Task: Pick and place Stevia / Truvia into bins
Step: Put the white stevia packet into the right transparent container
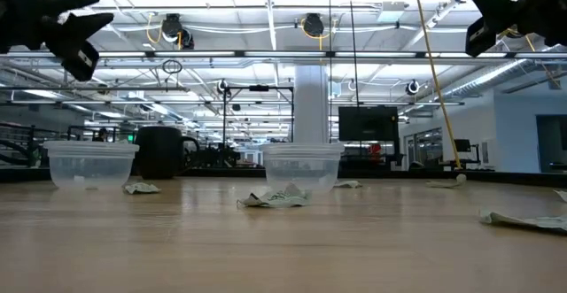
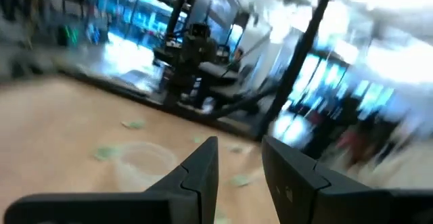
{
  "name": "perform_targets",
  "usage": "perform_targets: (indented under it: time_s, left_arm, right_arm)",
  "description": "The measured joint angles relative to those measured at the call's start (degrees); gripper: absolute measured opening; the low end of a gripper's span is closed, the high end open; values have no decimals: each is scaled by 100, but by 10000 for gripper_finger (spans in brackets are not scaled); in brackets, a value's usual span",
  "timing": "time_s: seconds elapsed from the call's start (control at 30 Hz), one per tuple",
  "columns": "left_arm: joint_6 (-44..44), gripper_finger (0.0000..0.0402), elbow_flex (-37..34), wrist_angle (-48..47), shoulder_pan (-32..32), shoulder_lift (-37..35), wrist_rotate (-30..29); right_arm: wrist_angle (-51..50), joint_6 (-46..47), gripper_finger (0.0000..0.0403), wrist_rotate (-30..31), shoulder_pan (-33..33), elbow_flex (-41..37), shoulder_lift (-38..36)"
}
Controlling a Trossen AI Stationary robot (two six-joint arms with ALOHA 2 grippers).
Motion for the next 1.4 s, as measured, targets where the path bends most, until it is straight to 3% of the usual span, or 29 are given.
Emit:
perform_targets:
  time_s: [0.13,0.27,0.4,0.5,0.67,0.83,1.0,1.17,1.4]
  left_arm:
    - [-340,118,0,188,4,-1,-419]
    - [309,118,0,137,7,0,-1042]
    - [1126,118,0,155,7,-1,-1506]
    - [1715,118,0,153,7,0,-1925]
    - [2245,118,0,233,108,-2,-2330]
    - [1950,118,0,329,237,-2,-2328]
    - [2051,118,0,280,320,-2,-2329]
    - [2403,118,0,265,395,-2,-2335]
    - [2428,118,0,262,481,0,-2332]
  right_arm:
    - [-251,-8,91,0,0,0,1]
    - [-508,-512,91,226,0,0,43]
    - [-745,-973,94,1036,0,90,299]
    - [-1249,-1185,104,1586,0,397,704]
    - [-1918,-1443,129,2074,0,1617,1827]
    - [-3416,-819,144,2376,-2,2606,3454]
    - [-4686,-85,145,2672,1,2833,4875]
    - [-5216,680,146,2682,-27,2853,5715]
    - [-5450,1247,146,2675,-37,2848,6215]
